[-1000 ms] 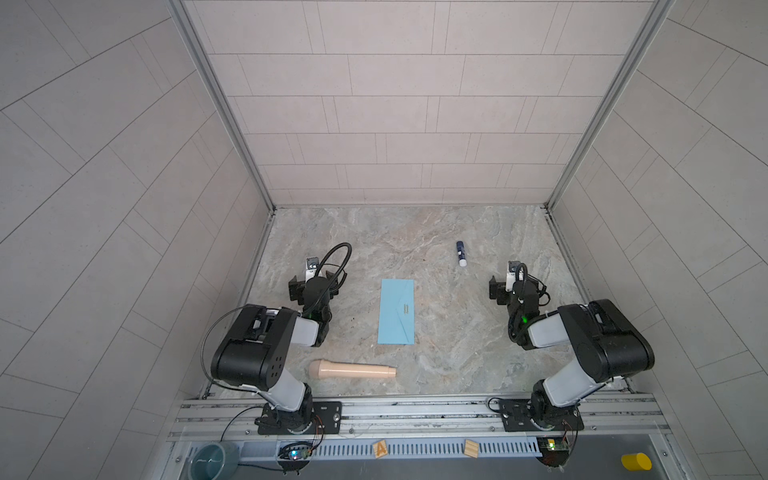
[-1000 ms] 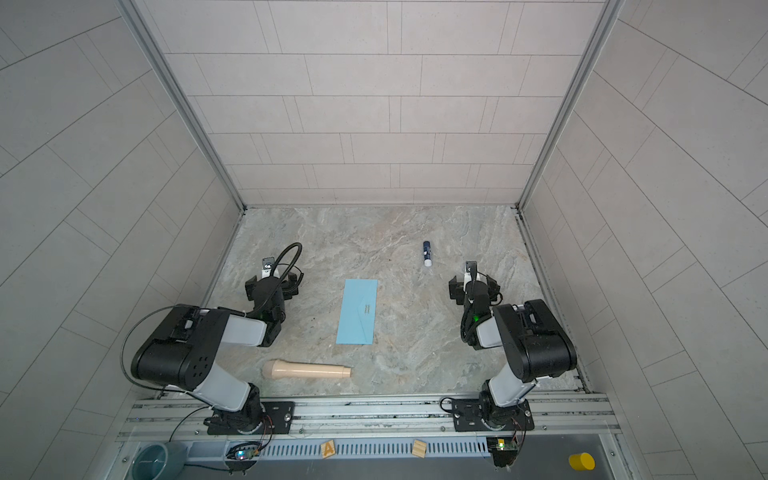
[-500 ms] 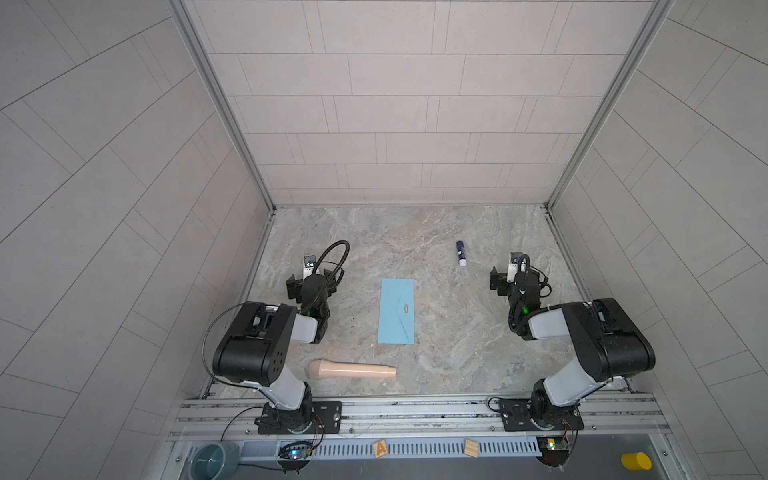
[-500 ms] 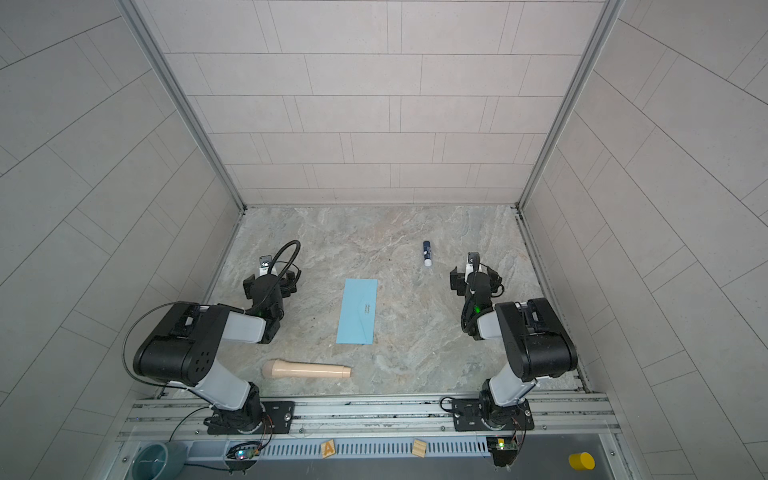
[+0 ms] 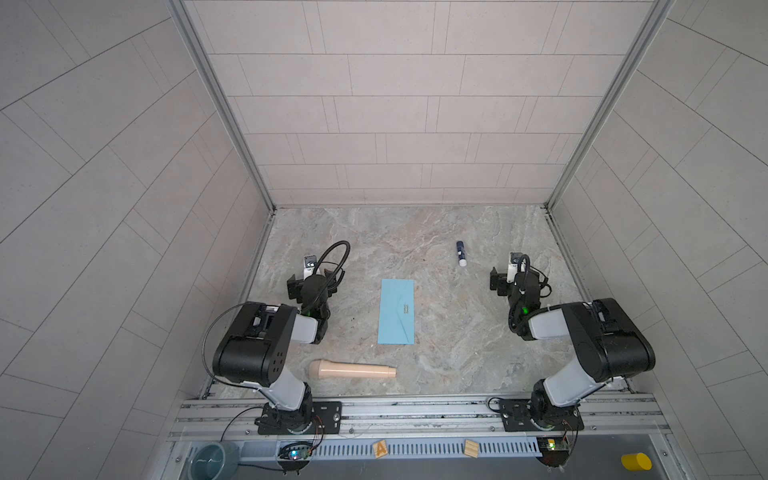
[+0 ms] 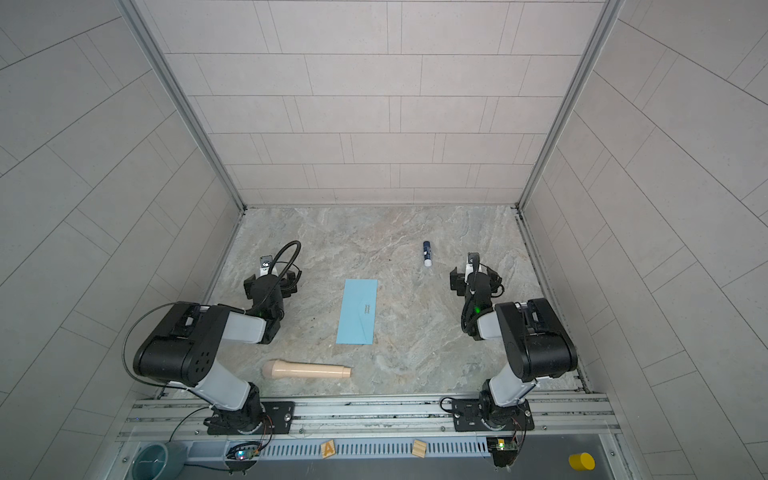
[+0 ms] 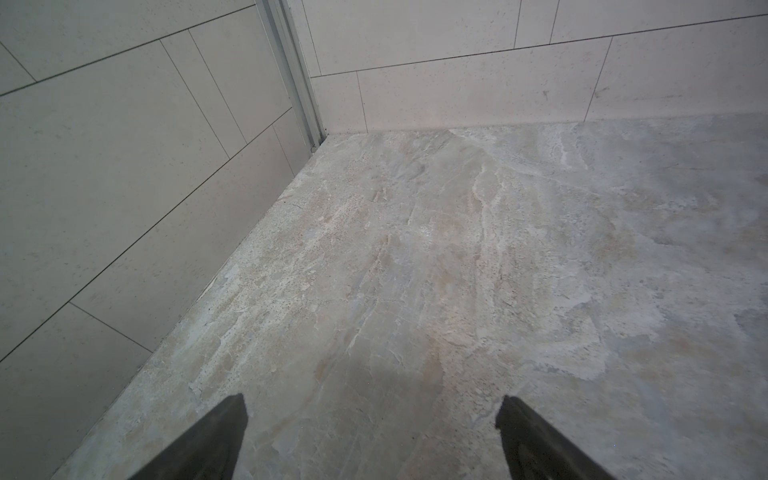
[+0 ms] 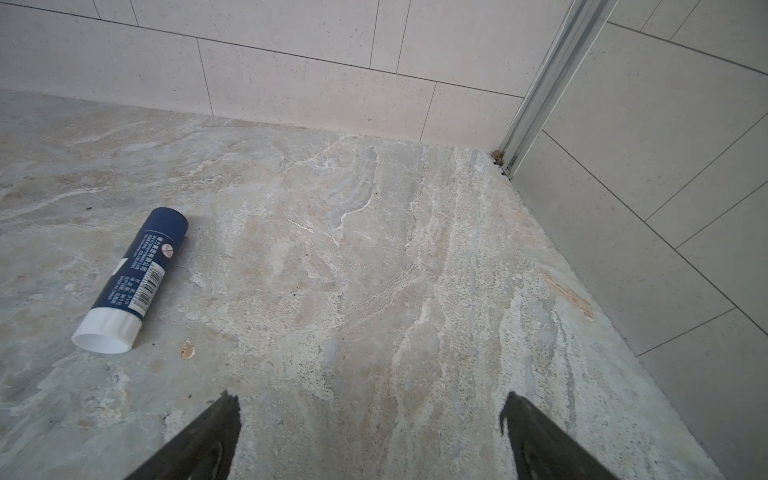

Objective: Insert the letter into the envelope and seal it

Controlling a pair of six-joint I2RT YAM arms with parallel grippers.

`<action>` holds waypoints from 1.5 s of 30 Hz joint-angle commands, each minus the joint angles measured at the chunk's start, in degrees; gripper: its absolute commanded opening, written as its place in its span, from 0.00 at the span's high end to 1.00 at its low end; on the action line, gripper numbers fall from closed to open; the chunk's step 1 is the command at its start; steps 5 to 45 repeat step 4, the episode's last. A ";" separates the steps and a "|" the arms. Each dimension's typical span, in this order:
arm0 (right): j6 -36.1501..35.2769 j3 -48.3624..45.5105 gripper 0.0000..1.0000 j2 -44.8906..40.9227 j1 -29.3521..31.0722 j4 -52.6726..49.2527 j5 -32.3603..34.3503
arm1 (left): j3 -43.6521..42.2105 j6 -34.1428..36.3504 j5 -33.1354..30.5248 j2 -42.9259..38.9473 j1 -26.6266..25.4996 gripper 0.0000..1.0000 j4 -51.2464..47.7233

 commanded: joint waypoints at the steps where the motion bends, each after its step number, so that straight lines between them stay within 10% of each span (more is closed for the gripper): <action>1: 0.40 0.38 0.01 -0.40 -0.26 -1.03 -0.21 | 0.71 -0.71 -0.03 -0.12 0.31 0.00 1.20; 45: 0.38 0.28 0.01 -0.41 -0.28 -1.07 -0.15 | 0.79 -0.71 0.00 -0.12 0.31 0.00 1.12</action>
